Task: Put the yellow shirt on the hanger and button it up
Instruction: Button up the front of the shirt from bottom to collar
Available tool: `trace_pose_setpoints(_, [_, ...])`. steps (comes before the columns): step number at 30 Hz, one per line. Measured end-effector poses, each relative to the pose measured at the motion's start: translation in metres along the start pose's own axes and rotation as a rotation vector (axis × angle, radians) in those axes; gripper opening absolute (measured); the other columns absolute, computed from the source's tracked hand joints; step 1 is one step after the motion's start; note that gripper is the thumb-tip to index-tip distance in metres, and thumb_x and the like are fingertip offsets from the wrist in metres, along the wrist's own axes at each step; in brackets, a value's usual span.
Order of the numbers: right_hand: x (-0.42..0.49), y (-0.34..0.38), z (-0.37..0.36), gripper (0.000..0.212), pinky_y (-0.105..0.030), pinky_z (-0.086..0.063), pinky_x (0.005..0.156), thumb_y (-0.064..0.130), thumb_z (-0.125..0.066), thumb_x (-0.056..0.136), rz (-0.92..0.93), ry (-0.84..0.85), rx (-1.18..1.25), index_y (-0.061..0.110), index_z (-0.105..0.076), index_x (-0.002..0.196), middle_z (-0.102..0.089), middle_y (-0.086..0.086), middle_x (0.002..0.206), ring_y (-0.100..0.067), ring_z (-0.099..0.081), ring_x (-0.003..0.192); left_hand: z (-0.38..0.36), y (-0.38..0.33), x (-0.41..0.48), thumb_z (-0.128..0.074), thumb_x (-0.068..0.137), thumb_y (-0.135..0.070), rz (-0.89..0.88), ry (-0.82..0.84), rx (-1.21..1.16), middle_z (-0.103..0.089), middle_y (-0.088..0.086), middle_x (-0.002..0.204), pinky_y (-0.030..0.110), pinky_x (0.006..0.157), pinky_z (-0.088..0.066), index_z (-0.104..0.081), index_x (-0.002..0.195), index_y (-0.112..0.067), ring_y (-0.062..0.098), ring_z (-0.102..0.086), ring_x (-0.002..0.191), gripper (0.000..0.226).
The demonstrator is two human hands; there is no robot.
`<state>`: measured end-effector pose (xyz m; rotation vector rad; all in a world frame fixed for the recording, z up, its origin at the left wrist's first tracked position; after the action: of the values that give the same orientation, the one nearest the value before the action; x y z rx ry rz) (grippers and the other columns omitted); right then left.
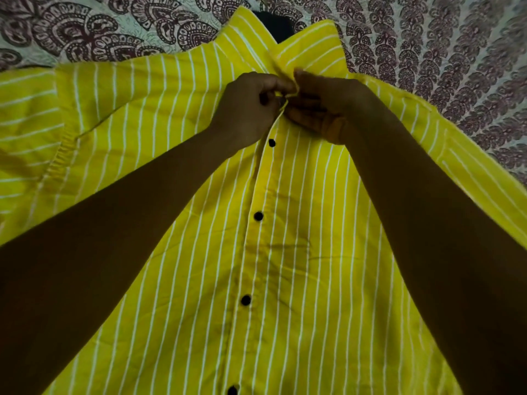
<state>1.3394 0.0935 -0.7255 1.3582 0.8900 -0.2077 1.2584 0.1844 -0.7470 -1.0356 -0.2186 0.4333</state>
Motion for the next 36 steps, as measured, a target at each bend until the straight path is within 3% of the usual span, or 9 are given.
trace_pose_setpoints(2, [0.001, 0.004, 0.000, 0.022, -0.018, -0.055, 0.051, 0.030, -0.067, 0.084, -0.014, 0.007, -0.136, 0.013, -0.055, 0.081, -0.057, 0.000, 0.081, -0.010, -0.060, 0.067, -0.003, 0.000, -0.004, -0.048, 0.091, -0.007, -0.070, -0.020, 0.076, -0.047, -0.008, 0.081, 0.017, 0.075, -0.037, -0.066, 0.111, -0.017, 0.008, -0.047, 0.079, 0.029])
trace_pose_setpoints(7, [0.000, 0.014, -0.002, 0.025, -0.015, -0.047, 0.044, 0.021, -0.065, 0.086, -0.012, 0.035, -0.416, 0.016, -0.049, 0.067, -0.056, 0.003, 0.054, -0.003, -0.054, 0.039, -0.011, 0.004, -0.011, -0.046, 0.086, -0.015, -0.146, -0.118, 0.119, -0.053, 0.014, 0.089, 0.021, 0.068, -0.034, -0.069, 0.106, -0.018, 0.018, -0.051, 0.075, 0.031])
trace_pose_setpoints(12, [0.002, 0.019, 0.003, 0.033, -0.011, -0.037, 0.036, 0.011, -0.054, 0.093, 0.014, 0.015, -0.516, 0.012, -0.042, 0.063, -0.044, 0.008, 0.025, -0.002, -0.044, 0.026, -0.012, 0.010, -0.006, -0.053, 0.085, -0.013, -0.097, -0.166, 0.063, -0.047, -0.006, 0.076, 0.019, 0.066, -0.034, -0.068, 0.101, -0.014, 0.004, -0.045, 0.065, 0.022])
trace_pose_setpoints(19, [0.002, 0.000, 0.010, 0.020, -0.012, -0.045, 0.039, -0.008, -0.051, 0.089, -0.108, 0.016, -0.149, 0.002, -0.053, 0.071, -0.056, 0.002, 0.036, -0.004, -0.056, 0.037, -0.006, 0.014, -0.004, -0.067, 0.078, -0.012, 0.011, -0.195, -0.172, -0.057, -0.014, 0.065, 0.014, 0.061, -0.045, -0.064, 0.090, -0.012, -0.003, -0.055, 0.057, 0.012])
trace_pose_setpoints(21, [0.002, -0.006, 0.008, 0.013, -0.015, -0.047, 0.040, -0.014, -0.052, 0.086, -0.053, -0.015, -0.046, -0.001, -0.055, 0.090, -0.058, -0.003, 0.041, -0.007, -0.057, 0.039, -0.006, 0.014, -0.003, -0.068, 0.079, -0.012, 0.019, -0.173, -0.175, -0.059, -0.014, 0.066, 0.012, 0.063, -0.047, -0.067, 0.090, -0.013, -0.004, -0.056, 0.058, 0.011])
trace_pose_setpoints(23, [0.002, -0.008, 0.009, 0.030, -0.017, -0.050, 0.042, -0.017, -0.051, 0.085, -0.005, -0.042, -0.015, 0.000, -0.048, 0.110, -0.059, -0.010, 0.058, -0.009, -0.058, 0.040, -0.007, 0.015, -0.003, -0.068, 0.080, -0.012, 0.024, -0.160, -0.163, -0.059, -0.015, 0.067, 0.008, 0.062, -0.045, -0.070, 0.094, -0.011, -0.008, -0.056, 0.058, 0.013])
trace_pose_setpoints(27, [-0.004, -0.006, 0.008, 0.011, -0.020, -0.049, 0.046, -0.013, -0.052, 0.084, 0.043, -0.013, -0.125, -0.002, -0.054, 0.086, -0.052, -0.012, 0.065, -0.014, -0.054, 0.050, -0.007, 0.015, -0.004, -0.068, 0.079, -0.011, 0.016, -0.168, -0.152, -0.059, -0.016, 0.068, 0.007, 0.063, -0.044, -0.071, 0.092, -0.012, -0.007, -0.056, 0.059, 0.014])
trace_pose_setpoints(31, [-0.005, -0.009, 0.005, 0.024, -0.022, -0.039, 0.046, 0.000, -0.068, 0.079, 0.154, 0.018, -0.199, 0.005, -0.051, 0.063, -0.048, -0.012, 0.061, -0.014, -0.047, 0.048, -0.006, 0.015, -0.006, -0.066, 0.075, -0.009, -0.008, -0.170, -0.183, -0.060, -0.015, 0.069, 0.009, 0.062, -0.046, -0.069, 0.087, -0.009, -0.008, -0.058, 0.060, 0.013])
trace_pose_setpoints(36, [-0.001, -0.017, 0.010, 0.025, -0.030, -0.048, 0.055, -0.002, -0.074, 0.072, 0.336, -0.134, -0.239, -0.006, -0.057, 0.091, -0.060, -0.015, 0.069, -0.023, -0.058, 0.059, -0.005, 0.018, -0.005, -0.063, 0.079, -0.002, -0.005, -0.165, -0.205, -0.064, -0.005, 0.077, 0.008, 0.063, -0.047, -0.070, 0.089, -0.004, -0.010, -0.059, 0.062, 0.012])
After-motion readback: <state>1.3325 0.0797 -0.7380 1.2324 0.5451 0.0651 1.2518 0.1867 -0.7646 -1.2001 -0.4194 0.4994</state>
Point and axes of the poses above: each hand's wrist, its own x-axis towards the middle knuckle, its own z-axis out of the back of the hand, y = z × x, the point moved 2 cm from there along x, towards the middle knuckle
